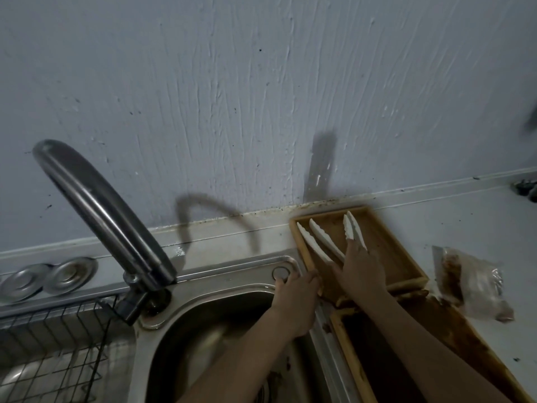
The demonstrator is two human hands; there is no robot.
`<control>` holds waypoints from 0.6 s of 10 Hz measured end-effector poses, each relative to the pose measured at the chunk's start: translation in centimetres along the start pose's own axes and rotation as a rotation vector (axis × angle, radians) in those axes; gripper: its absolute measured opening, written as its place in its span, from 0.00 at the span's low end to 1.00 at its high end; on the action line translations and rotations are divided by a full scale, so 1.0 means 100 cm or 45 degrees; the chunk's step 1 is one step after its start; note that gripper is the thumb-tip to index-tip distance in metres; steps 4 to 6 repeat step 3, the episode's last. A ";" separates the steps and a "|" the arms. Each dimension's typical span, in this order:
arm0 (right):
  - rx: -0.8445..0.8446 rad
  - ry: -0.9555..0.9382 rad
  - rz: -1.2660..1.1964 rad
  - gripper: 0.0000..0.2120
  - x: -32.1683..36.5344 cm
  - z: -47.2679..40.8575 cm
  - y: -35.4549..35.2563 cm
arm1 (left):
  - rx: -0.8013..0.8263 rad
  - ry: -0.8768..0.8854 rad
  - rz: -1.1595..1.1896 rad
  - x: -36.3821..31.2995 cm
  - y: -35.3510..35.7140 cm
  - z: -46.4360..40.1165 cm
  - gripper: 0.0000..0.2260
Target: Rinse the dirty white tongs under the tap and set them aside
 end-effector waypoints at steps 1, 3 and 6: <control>0.000 0.012 0.029 0.30 -0.002 0.005 0.000 | 0.056 -0.013 0.022 0.002 0.000 0.001 0.29; -0.054 -0.167 -0.197 0.23 0.001 0.027 -0.036 | 0.122 -0.015 0.351 0.015 -0.011 0.029 0.21; -0.054 -0.167 -0.197 0.23 0.001 0.027 -0.036 | 0.122 -0.015 0.351 0.015 -0.011 0.029 0.21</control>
Point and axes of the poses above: each hand's wrist, its own z-axis away from the middle knuckle, its own y-axis out of the palm, x = y × z, the point moved 10 cm from there along -z, towards the middle knuckle, and after that the axes turned 7 degrees about x, right-handed, at the moved point
